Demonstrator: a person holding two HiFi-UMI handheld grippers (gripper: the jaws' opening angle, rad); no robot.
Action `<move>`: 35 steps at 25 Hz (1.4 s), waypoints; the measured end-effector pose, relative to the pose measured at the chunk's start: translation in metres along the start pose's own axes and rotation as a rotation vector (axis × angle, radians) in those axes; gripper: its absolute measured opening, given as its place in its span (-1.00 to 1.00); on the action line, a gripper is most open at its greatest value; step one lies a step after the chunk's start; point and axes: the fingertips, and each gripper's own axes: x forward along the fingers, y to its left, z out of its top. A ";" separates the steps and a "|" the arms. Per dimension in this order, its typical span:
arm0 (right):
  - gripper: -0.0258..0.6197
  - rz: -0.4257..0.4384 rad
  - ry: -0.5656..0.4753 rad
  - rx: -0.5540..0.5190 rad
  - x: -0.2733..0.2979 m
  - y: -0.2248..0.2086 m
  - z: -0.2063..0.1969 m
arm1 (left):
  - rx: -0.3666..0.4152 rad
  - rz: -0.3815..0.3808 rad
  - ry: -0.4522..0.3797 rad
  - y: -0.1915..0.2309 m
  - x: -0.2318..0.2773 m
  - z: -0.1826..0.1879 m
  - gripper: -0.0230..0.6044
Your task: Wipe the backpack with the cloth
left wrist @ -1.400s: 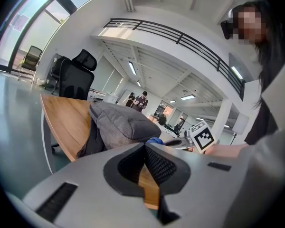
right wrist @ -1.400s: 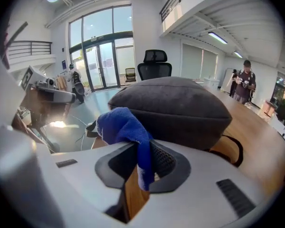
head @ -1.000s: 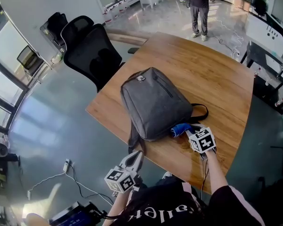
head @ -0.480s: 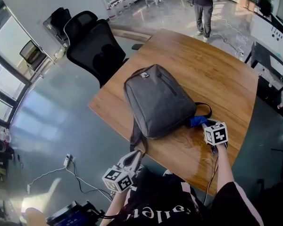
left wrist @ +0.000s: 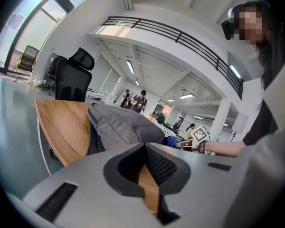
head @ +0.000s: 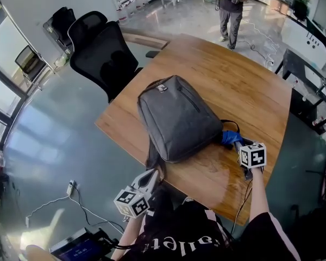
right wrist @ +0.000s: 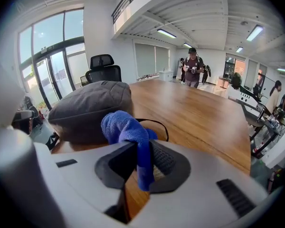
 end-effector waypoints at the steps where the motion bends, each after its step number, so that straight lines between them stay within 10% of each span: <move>1: -0.71 -0.004 -0.004 0.006 -0.001 0.001 0.003 | 0.000 -0.003 0.000 0.004 0.001 0.003 -0.93; 11: -0.71 -0.150 0.046 0.104 0.004 -0.034 0.020 | -0.016 -0.007 -0.037 0.072 -0.003 0.030 -0.93; 35: -0.71 -0.057 0.175 -0.042 0.113 0.012 0.143 | -0.078 -0.084 0.008 0.162 0.045 0.073 -0.93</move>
